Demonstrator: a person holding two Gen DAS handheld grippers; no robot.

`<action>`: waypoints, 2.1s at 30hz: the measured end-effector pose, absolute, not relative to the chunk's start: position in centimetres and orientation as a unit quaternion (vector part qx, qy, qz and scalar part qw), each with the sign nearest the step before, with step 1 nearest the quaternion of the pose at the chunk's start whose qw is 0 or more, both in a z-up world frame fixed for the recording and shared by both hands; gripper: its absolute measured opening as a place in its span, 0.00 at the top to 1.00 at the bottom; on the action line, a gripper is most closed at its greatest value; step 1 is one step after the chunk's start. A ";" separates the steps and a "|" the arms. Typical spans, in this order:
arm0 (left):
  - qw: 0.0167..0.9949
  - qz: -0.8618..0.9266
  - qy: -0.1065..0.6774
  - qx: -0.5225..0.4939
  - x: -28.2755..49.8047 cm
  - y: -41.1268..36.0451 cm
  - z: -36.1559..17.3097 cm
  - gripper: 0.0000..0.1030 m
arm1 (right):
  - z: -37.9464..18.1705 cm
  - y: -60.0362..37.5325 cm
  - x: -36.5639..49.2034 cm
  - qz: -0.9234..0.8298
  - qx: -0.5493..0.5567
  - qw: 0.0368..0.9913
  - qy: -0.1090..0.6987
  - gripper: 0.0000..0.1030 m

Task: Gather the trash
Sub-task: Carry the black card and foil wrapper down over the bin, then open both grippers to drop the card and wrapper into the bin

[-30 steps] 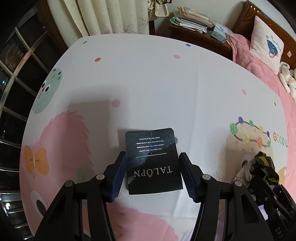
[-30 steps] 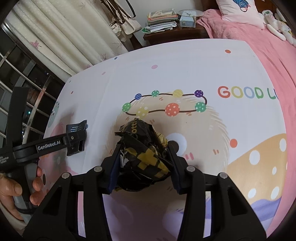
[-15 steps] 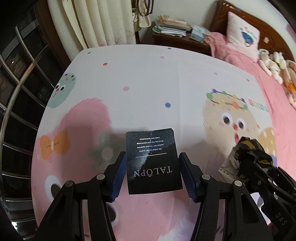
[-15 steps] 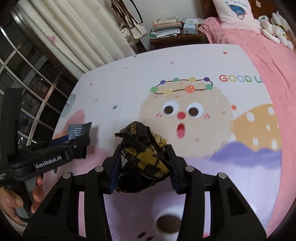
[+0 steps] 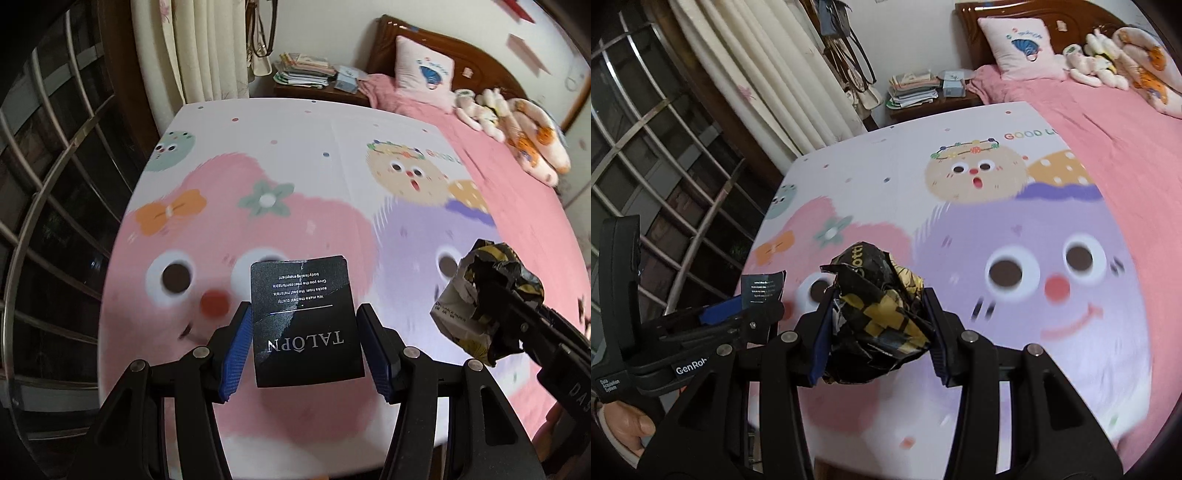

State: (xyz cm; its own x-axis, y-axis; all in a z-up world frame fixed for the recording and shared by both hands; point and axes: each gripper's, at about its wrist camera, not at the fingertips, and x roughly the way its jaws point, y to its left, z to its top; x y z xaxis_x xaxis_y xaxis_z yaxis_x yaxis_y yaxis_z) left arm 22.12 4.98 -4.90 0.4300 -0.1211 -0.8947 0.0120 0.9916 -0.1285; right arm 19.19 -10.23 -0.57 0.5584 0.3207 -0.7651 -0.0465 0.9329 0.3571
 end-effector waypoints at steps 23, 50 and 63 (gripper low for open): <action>0.824 -0.146 0.547 -0.021 1.3 8.6 -6.3 0.45 | -1.7 -3.4 -3.7 0.066 0.135 0.841 0.520 0.60; 0.762 -0.101 0.640 0.008 -4.9 2.0 -30.8 0.44 | -28.7 -8.3 -9.7 0.045 0.149 0.744 0.649 0.59; 0.737 -0.112 0.666 -0.028 -3.9 1.7 -45.0 0.30 | -43.7 -9.5 -9.8 0.010 0.170 0.715 0.678 0.58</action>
State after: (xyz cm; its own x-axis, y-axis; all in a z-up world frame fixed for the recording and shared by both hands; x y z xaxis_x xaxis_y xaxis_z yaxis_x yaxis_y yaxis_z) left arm -3.93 1.73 -44.96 0.0888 -0.2029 -0.9752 0.1280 0.9732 -0.1908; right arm -9.84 -9.52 -43.66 0.0811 0.2446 -0.9662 0.2155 0.9422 0.2566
